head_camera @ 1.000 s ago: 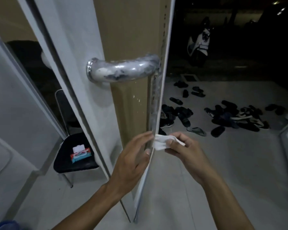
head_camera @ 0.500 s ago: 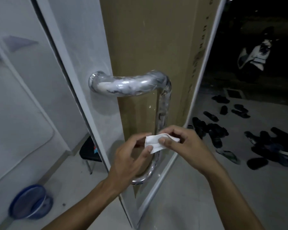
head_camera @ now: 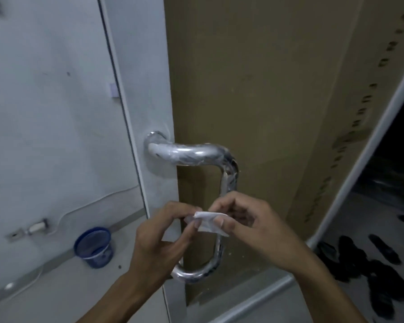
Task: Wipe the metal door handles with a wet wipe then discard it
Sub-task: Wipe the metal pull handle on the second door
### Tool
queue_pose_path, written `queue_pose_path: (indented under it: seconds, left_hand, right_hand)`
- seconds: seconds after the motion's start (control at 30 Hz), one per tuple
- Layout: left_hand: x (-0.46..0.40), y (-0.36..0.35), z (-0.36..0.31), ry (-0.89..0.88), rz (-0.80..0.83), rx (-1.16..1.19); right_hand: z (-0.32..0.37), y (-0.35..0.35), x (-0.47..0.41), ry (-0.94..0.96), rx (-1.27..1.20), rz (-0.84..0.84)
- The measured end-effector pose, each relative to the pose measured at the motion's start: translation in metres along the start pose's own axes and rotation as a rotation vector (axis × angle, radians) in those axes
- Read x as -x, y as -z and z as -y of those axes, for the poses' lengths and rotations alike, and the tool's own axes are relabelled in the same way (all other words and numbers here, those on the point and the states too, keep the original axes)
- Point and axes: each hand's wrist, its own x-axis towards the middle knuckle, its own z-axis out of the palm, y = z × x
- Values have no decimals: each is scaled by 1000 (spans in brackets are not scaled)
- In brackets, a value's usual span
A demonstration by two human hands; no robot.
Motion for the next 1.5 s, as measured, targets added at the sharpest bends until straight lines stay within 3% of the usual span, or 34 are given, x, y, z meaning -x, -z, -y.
queue_pose_path:
  seconds: [0.17,0.37,0.67,0.97,1.17,1.5]
  left_hand:
    - [-21,17,-37,-38,-94,-163]
    - [-49,38,-51,-85,-154,-215]
    - [-91,60,-58,-139,-258,-312]
    - [-93,40,-56,128,-354,-378]
    - [-76,12,-52,382,-454,-492]
    - [-69,-3,-66,641,-614,-477]
  right_hand:
    - [30,8,-17,94,-230,194]
    - [60,7,-37,146,-410,269]
    - [111,22,-76,408,-29,262]
    - [96,57,-110,498,56,253]
    - [70,81,-133,509,95,390]
    - [58,54,-176,641,303,481]
